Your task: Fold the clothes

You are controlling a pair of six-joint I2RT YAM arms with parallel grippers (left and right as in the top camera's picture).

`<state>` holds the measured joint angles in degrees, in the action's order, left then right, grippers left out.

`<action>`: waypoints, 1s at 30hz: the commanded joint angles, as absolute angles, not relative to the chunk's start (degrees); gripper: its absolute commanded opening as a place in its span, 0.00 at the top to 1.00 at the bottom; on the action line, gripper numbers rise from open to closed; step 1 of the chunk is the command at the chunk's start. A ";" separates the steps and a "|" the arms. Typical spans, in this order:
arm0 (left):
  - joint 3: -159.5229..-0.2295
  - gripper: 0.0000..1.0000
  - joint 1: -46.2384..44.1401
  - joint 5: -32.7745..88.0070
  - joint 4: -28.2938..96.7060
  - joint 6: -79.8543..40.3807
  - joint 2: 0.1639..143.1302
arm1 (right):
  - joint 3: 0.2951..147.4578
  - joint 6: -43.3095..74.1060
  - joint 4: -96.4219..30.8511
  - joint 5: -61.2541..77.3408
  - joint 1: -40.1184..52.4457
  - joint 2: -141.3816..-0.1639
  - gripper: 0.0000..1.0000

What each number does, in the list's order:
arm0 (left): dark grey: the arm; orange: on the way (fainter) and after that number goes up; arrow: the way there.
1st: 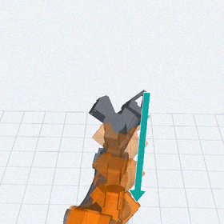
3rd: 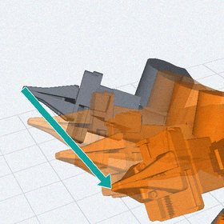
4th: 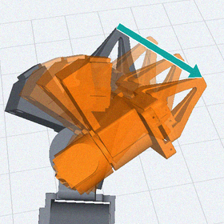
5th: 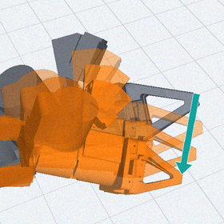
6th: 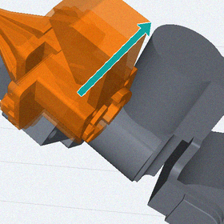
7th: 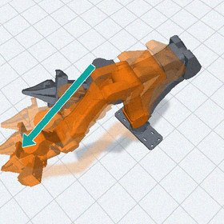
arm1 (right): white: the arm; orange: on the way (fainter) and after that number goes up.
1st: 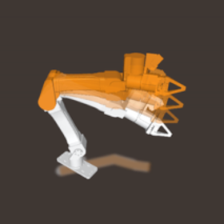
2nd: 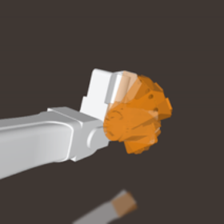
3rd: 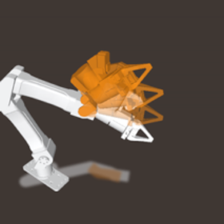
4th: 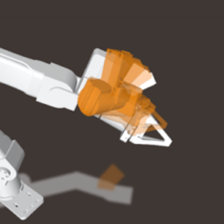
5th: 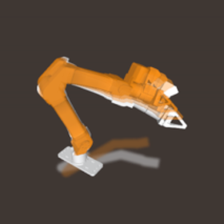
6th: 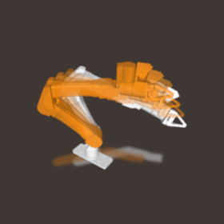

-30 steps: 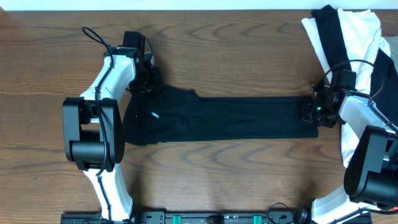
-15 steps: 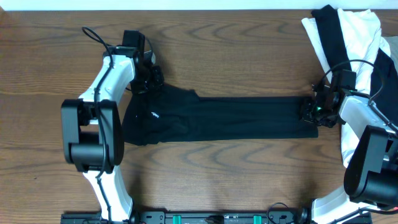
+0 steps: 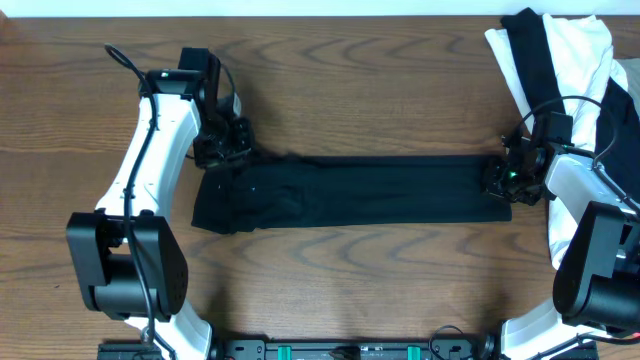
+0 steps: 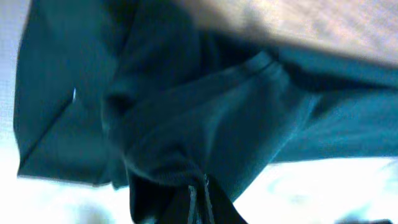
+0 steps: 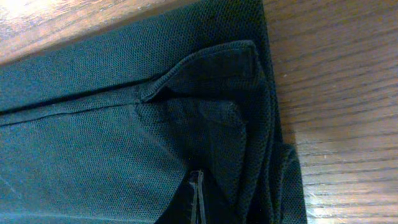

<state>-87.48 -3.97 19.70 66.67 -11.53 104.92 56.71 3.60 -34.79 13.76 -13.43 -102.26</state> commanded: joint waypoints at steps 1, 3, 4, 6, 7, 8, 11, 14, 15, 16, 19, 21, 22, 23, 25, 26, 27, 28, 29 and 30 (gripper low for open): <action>-87.26 0.94 -4.10 18.35 69.04 -10.17 105.12 | 55.33 2.92 -35.33 13.52 -13.32 -102.45 0.99; -86.65 0.94 -4.10 18.17 70.02 -10.07 105.12 | 55.33 2.92 -35.35 13.52 -13.32 -102.45 0.99; -86.19 0.94 -4.10 17.65 70.22 -10.07 105.12 | 55.33 2.92 -35.38 13.52 -13.32 -102.45 0.99; -85.21 0.94 -4.10 15.42 70.50 -10.09 105.12 | 55.33 2.92 -35.44 13.52 -13.32 -102.45 0.99; -84.66 0.94 -4.10 14.35 70.52 -10.11 105.14 | 55.33 2.92 -35.53 13.52 -13.32 -102.45 0.99; -84.12 0.94 -4.10 13.76 70.50 -10.09 105.14 | 55.33 2.90 -35.59 13.52 -13.32 -102.45 0.99; -82.08 0.94 -4.10 13.61 69.97 -10.09 105.14 | 55.33 2.90 -35.68 13.52 -13.32 -102.45 0.99; -80.40 0.61 -4.10 13.56 69.78 -10.09 105.14 | 55.33 2.90 -35.68 13.52 -13.32 -102.45 0.99; -80.20 0.59 -4.10 13.56 69.80 -10.09 105.14 | 55.33 2.90 -35.68 13.52 -13.32 -102.45 0.99; -80.20 0.59 -4.10 13.58 69.87 -10.09 105.14 | 55.33 2.90 -35.70 13.52 -13.32 -102.45 0.99; -80.34 0.58 -4.10 13.63 69.84 -10.09 104.90 | 55.33 2.92 -35.79 13.52 -13.32 -102.45 0.99; -80.88 0.59 -4.10 13.67 69.87 -10.11 104.53 | 55.33 2.90 -35.79 13.52 -13.32 -102.45 0.99; -81.32 0.59 -4.10 13.91 69.82 -10.13 104.29 | 55.33 2.90 -35.77 13.52 -13.32 -102.45 0.99; -81.78 0.62 -4.10 14.24 69.80 -10.11 103.96 | 55.33 2.92 -35.75 13.52 -13.32 -102.45 0.99; -82.61 0.75 -4.10 14.79 69.30 -10.11 103.18 | 55.33 2.90 -35.75 13.52 -13.32 -102.45 0.99; -82.65 0.81 -4.10 15.33 68.55 -10.09 102.72 | 55.33 2.92 -35.75 13.50 -13.32 -102.45 0.99; -82.63 0.88 -4.10 15.64 67.46 -10.07 102.30 | 55.33 2.90 -35.75 13.52 -13.32 -102.45 0.99; -82.63 0.91 -4.12 15.79 66.32 -10.04 102.13 | 55.33 2.90 -35.77 13.52 -13.32 -102.45 0.99; -82.63 0.94 -4.10 15.99 64.86 -10.04 102.13 | 55.33 2.90 -35.77 13.52 -13.32 -102.45 0.99; -82.52 0.94 -4.10 16.34 63.20 -10.07 102.26 | 55.33 2.90 -35.79 13.52 -13.32 -102.45 0.99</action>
